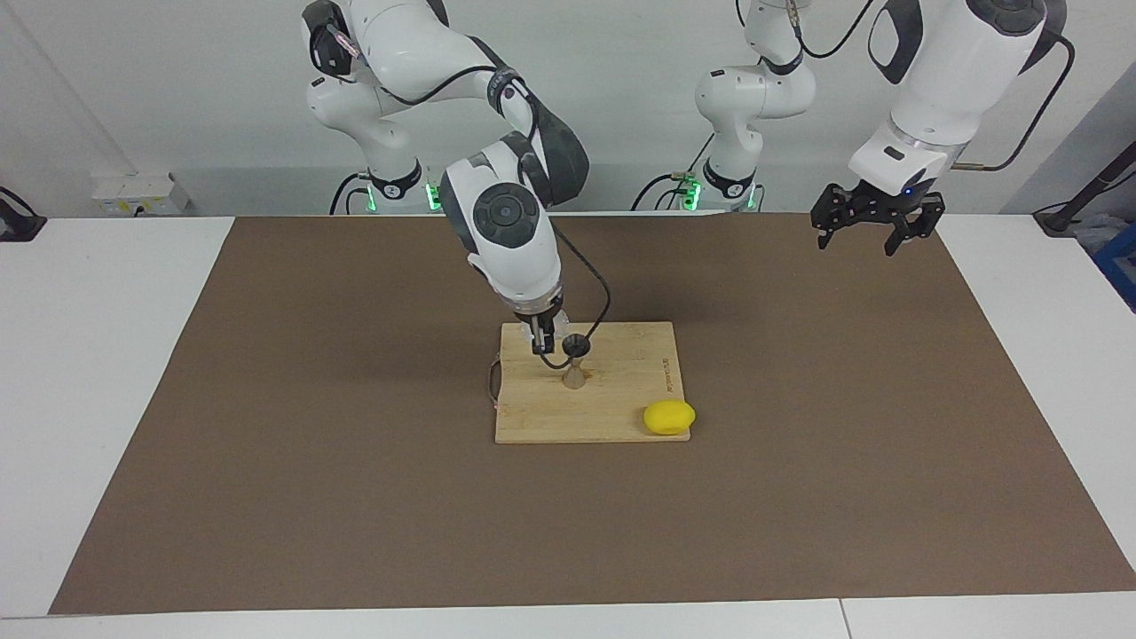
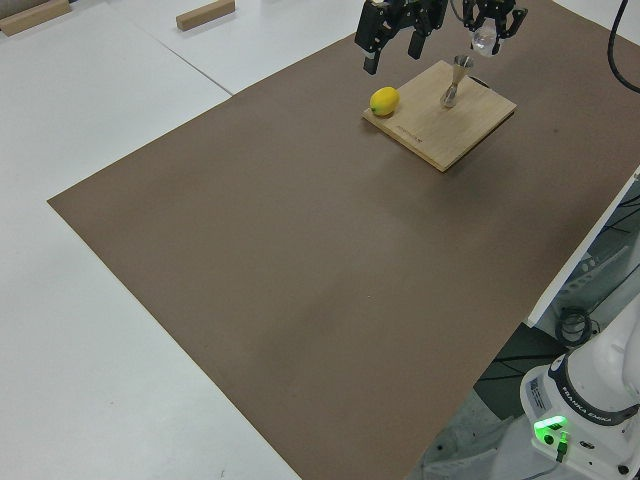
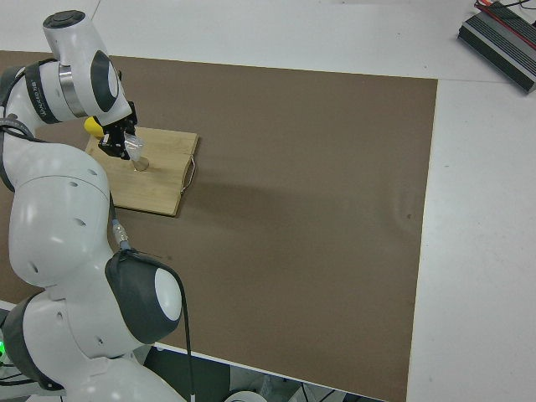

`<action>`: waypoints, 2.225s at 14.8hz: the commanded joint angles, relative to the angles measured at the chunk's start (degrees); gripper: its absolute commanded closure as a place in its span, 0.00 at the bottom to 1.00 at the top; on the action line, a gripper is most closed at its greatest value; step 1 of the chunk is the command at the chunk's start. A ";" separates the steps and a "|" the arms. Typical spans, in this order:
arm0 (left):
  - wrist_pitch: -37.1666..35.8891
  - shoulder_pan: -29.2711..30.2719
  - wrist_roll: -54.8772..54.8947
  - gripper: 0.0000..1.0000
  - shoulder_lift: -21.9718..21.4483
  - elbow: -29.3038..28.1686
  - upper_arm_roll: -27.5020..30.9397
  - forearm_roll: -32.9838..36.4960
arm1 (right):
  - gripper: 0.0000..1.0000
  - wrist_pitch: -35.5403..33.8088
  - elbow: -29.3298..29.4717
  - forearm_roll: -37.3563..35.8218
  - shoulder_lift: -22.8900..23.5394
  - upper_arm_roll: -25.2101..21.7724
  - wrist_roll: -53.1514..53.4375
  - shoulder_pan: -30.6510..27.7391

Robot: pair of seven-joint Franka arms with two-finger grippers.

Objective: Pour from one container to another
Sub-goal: 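Hold the glass tilted above the metal cup with the right gripper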

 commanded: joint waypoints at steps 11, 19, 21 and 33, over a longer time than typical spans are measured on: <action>-0.24 2.57 -0.89 0.00 1.28 2.00 -0.37 -0.56 | 1.00 -5.18 7.23 -2.86 3.97 0.57 3.19 0.27; -0.07 1.78 -3.52 0.00 1.54 2.18 -0.37 -0.56 | 1.00 -7.20 10.56 -3.74 5.99 0.83 3.45 0.44; -0.15 1.78 -4.32 0.00 1.54 2.18 -0.46 -0.56 | 1.00 -7.20 10.66 -3.74 6.26 0.83 3.45 0.53; 0.02 2.13 -4.49 0.00 1.36 1.92 -0.37 -0.56 | 1.00 -7.73 11.45 -5.06 6.79 0.92 3.45 1.67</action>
